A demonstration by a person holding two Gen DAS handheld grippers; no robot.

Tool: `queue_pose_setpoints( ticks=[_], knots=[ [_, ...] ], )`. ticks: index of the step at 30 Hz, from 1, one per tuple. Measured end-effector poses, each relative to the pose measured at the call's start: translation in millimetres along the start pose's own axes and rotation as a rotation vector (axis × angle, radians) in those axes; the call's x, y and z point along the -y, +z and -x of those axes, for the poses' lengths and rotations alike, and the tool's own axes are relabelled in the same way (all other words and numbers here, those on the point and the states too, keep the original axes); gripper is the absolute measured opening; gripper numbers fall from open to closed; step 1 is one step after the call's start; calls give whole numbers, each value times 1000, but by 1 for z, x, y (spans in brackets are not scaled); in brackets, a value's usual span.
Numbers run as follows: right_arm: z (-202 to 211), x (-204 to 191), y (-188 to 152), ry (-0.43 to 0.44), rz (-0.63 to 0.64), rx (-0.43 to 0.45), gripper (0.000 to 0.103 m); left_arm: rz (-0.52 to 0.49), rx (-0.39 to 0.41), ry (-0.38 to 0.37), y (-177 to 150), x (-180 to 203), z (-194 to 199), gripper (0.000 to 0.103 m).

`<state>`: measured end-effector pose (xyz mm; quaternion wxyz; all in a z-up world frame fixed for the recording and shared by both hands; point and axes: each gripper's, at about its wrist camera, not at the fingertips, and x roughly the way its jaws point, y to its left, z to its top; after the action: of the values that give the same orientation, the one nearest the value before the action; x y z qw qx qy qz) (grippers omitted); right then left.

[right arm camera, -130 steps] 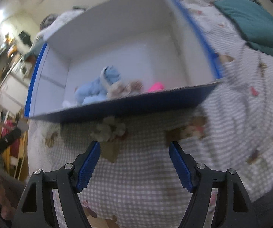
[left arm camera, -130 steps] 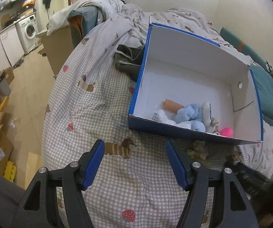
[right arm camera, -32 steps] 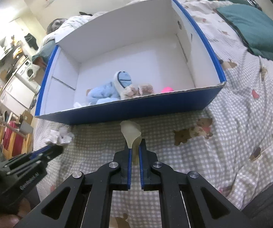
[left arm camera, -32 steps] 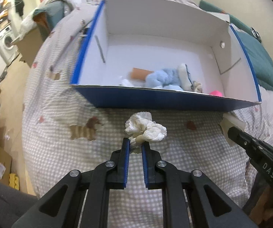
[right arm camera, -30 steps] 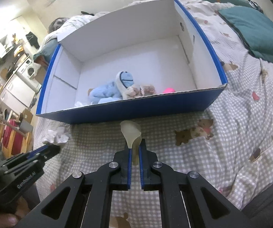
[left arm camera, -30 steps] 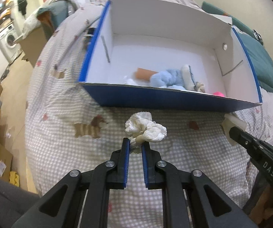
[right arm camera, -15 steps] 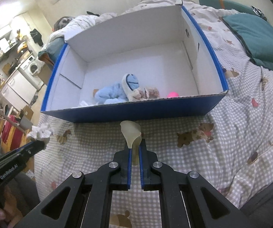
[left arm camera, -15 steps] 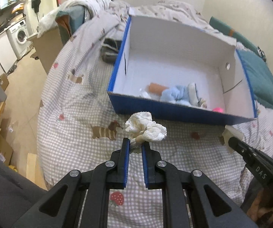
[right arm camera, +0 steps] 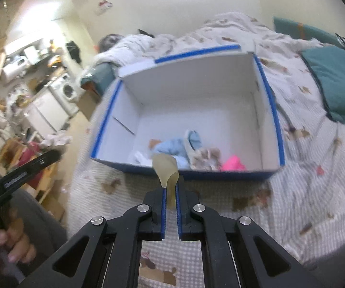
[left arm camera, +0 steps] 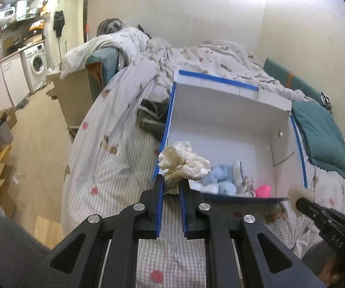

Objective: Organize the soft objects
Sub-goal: 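Carry the cream cloth and cream piece over the box with both grippers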

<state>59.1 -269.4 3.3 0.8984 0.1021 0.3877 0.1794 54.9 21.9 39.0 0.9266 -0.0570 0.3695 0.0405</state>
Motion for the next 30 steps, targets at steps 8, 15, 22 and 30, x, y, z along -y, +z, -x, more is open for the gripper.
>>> queue_pose_setpoints(
  ticks=[8, 15, 22, 30],
  knots=[
    [-19, 25, 31, -20, 1, 37, 8, -73, 36, -9, 37, 12, -26, 11],
    [-56, 50, 57, -9, -15, -25, 8, -178, 21, -37, 58, 40, -64, 12],
    [-84, 71, 54, 40, -129, -102, 8, -197, -75, -38, 34, 54, -117, 12],
    [-92, 70, 45, 38, -140, -141, 8, -140, -184, -27, 22, 46, -146, 12]
  ],
)
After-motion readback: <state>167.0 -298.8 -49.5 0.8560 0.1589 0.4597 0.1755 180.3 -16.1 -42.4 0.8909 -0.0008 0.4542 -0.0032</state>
